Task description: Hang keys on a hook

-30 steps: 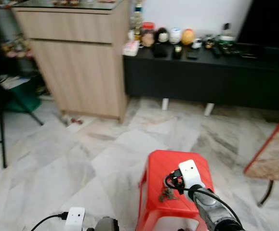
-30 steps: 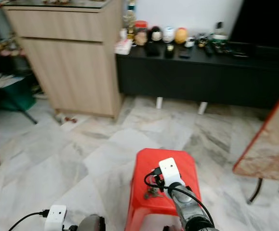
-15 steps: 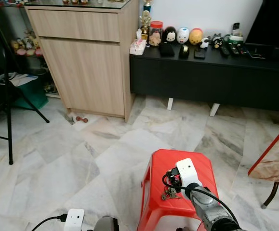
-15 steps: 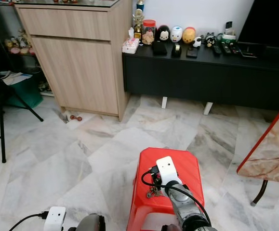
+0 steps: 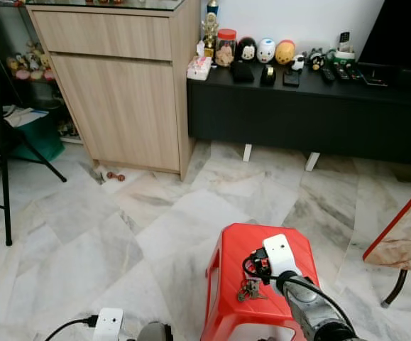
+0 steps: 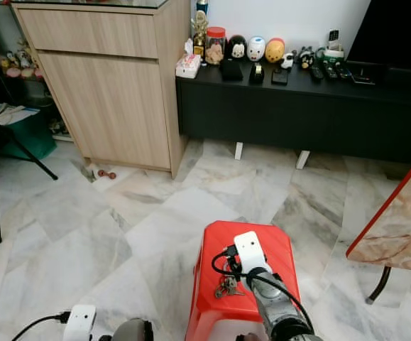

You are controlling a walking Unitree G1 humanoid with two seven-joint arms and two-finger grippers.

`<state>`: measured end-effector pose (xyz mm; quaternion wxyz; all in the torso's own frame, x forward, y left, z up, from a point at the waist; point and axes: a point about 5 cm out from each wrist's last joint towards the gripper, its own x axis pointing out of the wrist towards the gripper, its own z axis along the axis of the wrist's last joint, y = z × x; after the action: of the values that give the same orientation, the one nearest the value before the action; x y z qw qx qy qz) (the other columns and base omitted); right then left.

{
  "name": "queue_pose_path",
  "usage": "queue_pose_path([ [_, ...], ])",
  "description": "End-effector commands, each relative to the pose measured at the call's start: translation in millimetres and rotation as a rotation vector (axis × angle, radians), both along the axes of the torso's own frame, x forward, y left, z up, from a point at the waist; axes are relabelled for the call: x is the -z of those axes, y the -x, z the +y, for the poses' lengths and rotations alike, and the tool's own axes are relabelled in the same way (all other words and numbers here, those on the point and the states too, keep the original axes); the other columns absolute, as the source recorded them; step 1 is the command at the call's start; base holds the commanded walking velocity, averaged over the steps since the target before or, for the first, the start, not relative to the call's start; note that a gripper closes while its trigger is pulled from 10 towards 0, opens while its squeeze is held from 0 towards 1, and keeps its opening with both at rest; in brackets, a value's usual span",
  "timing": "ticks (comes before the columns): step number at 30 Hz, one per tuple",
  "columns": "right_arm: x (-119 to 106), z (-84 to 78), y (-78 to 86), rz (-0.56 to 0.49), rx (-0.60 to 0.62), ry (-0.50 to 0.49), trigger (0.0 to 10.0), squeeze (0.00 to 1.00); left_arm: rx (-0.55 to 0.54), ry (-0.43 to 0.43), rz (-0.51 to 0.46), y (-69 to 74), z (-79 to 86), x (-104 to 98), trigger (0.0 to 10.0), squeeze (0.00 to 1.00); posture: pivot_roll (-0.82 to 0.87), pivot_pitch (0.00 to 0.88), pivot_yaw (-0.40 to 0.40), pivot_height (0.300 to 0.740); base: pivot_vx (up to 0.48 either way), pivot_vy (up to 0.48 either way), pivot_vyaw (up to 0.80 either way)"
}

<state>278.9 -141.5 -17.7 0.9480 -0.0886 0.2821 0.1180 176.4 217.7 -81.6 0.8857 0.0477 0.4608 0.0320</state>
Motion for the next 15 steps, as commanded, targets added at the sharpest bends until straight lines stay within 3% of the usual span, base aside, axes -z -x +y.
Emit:
queue_pose_path([
  [1,0.4,-0.8,-0.2,0.003,0.011,0.002,10.0,0.0,0.032,-0.001,-0.002,-2.9,-5.1,-0.4,10.0,0.0,0.06,0.032,-0.058,0.643,0.24,0.0,0.0],
  [13,3.6,-1.3,3.2,0.019,0.007,0.004,10.0,0.0,0.029,-0.002,-0.005,-3.4,-5.2,-0.6,10.0,0.0,0.06,0.042,-0.058,0.643,0.0,0.0,0.0],
  [15,3.6,-2.1,3.2,0.02,0.008,0.005,10.0,0.0,0.03,-0.001,-0.005,-3.6,-5.4,-0.7,10.0,0.0,0.06,0.043,-0.058,0.643,0.255,0.0,0.0],
])
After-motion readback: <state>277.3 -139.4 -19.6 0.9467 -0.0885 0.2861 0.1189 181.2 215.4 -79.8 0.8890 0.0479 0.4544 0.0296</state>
